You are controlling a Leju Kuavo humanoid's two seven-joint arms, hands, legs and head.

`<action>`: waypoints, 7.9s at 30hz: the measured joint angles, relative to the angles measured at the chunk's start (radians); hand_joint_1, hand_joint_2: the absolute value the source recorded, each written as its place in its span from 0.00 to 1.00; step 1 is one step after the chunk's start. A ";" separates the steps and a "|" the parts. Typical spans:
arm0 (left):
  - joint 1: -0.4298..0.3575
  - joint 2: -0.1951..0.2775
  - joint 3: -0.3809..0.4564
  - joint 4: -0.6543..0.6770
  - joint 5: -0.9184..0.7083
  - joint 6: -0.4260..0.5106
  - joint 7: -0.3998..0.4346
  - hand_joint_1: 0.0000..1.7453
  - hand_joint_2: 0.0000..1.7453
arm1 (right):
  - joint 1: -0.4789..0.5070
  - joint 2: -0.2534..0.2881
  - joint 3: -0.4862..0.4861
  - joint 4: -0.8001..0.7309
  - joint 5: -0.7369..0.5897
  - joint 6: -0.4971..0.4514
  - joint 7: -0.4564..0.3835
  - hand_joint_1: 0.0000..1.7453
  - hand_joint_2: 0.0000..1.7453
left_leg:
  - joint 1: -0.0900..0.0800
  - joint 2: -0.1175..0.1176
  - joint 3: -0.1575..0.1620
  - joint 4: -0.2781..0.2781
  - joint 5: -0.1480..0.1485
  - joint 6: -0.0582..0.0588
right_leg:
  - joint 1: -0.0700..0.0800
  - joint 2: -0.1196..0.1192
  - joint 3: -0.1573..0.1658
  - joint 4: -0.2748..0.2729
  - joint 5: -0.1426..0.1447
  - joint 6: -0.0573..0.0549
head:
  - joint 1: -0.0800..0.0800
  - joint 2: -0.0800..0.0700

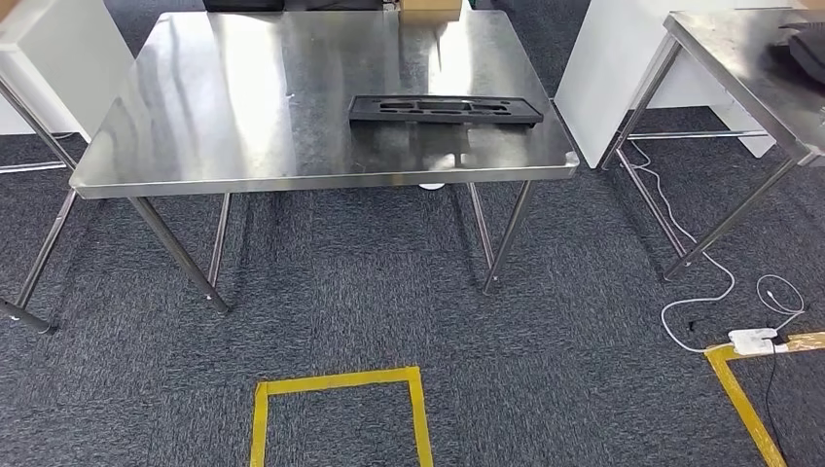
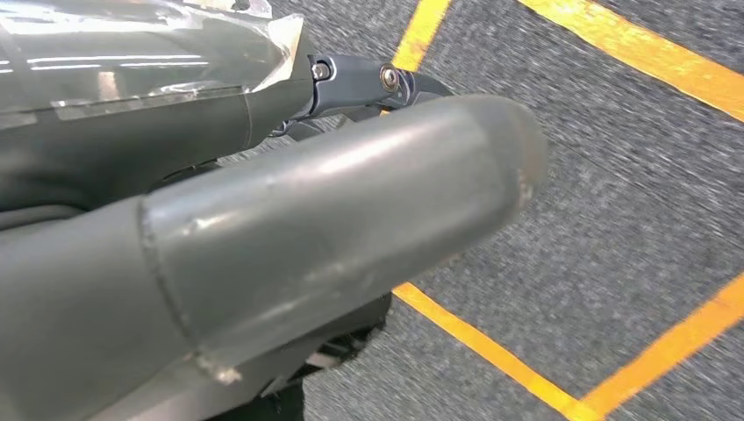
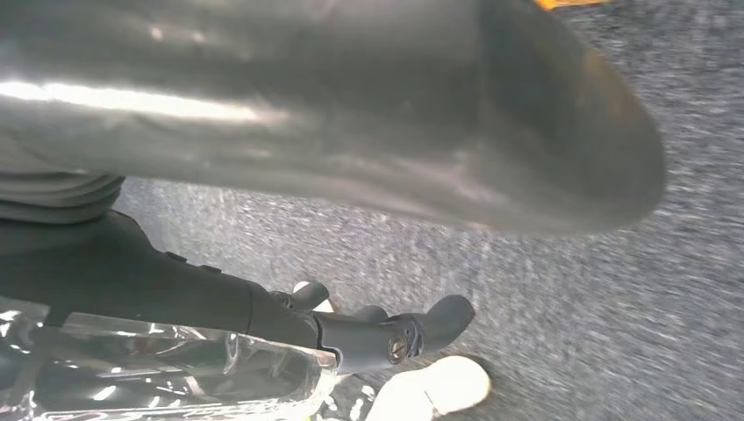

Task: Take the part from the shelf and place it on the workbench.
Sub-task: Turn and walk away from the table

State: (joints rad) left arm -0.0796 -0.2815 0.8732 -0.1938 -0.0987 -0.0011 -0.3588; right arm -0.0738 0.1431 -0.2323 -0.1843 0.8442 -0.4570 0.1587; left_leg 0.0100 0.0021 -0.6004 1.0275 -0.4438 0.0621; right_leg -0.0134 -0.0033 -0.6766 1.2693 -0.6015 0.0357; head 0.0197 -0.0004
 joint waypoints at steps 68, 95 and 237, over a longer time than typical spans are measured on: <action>-0.005 0.014 -0.036 0.000 -0.058 -0.027 0.055 0.00 0.00 | 0.002 0.000 -0.052 -0.001 -0.023 -0.012 -0.019 0.00 0.00 | 0.010 0.009 -0.071 -0.007 0.077 -0.047 | 0.006 0.000 0.252 -0.285 0.039 0.015 | -0.011 0.000; -0.002 0.017 -0.038 0.000 -0.051 -0.008 0.046 0.00 0.00 | 0.008 0.001 -0.056 -0.001 0.025 0.004 -0.015 0.00 0.00 | 0.015 -0.025 0.016 -0.032 0.001 -0.033 | -0.011 0.004 0.063 -0.046 0.070 0.023 | -0.013 0.000; 0.003 0.024 -0.087 -0.003 -0.144 -0.016 0.058 0.00 0.00 | 0.024 0.026 -0.106 -0.003 0.153 0.046 0.008 0.00 0.00 | -0.004 0.070 0.018 -0.005 -0.021 -0.048 | 0.019 -0.111 0.178 -0.287 0.092 -0.026 | -0.017 0.000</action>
State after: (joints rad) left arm -0.0766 -0.2573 0.7859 -0.1968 -0.2422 -0.0175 -0.3003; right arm -0.0496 0.1692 -0.3387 -0.1869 0.9972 -0.4108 0.1671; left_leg 0.0063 0.0723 -0.5824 1.0223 -0.4644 0.0144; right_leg 0.0057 -0.1143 -0.4987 0.9823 -0.5097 0.0093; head 0.0024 -0.0004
